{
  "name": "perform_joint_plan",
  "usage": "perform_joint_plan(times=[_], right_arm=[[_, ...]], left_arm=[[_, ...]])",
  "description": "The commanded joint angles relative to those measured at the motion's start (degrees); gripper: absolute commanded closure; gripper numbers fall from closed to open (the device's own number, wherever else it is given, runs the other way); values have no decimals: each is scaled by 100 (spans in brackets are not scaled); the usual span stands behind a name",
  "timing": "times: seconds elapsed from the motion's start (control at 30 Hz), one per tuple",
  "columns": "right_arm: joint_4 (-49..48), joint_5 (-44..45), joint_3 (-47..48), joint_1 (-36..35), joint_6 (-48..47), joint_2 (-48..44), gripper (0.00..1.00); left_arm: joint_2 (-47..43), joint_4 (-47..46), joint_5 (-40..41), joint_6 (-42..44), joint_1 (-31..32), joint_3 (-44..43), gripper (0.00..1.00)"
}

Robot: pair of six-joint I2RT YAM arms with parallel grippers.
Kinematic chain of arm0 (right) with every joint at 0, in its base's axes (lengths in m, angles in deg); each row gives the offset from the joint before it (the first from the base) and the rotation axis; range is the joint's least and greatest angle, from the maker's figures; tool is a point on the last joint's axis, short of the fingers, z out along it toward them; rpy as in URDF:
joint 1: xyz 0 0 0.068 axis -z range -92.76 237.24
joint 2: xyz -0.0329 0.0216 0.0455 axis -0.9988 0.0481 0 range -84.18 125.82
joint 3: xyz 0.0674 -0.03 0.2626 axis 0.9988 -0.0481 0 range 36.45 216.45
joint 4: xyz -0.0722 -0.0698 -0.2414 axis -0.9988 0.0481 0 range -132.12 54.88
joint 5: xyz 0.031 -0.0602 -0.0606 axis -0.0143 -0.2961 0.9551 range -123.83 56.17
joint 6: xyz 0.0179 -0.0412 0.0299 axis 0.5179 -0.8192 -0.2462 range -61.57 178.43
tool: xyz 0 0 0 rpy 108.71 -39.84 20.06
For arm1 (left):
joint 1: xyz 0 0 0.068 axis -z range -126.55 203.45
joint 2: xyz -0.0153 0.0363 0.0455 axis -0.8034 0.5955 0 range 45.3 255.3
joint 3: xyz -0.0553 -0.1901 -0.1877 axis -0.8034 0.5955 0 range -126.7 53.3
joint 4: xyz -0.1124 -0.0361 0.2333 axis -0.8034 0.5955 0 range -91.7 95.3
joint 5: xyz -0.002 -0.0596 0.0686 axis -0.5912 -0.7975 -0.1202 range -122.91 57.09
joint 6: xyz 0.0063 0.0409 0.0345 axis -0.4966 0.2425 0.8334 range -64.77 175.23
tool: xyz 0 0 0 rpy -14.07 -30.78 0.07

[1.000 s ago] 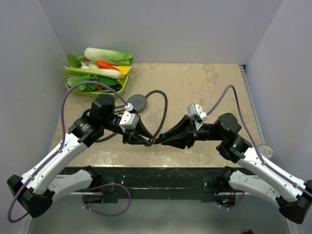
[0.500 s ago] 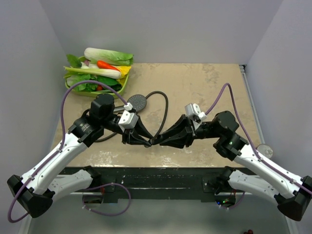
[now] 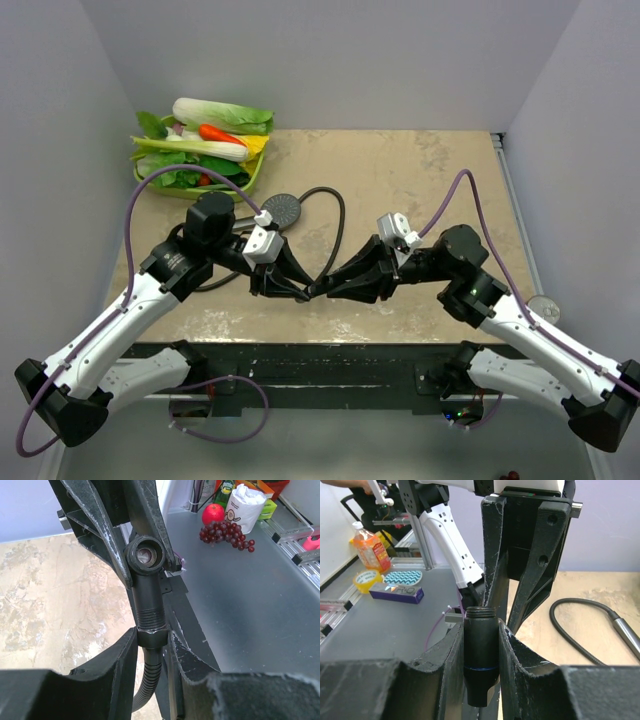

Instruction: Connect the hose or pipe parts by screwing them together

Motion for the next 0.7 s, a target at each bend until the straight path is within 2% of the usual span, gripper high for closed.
perform_joint_plan(times=[0.0,0.4,0.67], right_arm=[[348,97,166,-13,-330,25,100],[-222,238,-10,-21,179,297,100],[111,554,-36,-13,390,236,100]], left_arm=[[-88,-508,-290,-128,5,-272,100],[-114,-912,-282,-435,5,-254,100],[-123,-710,429,-163,-4,-219,100]])
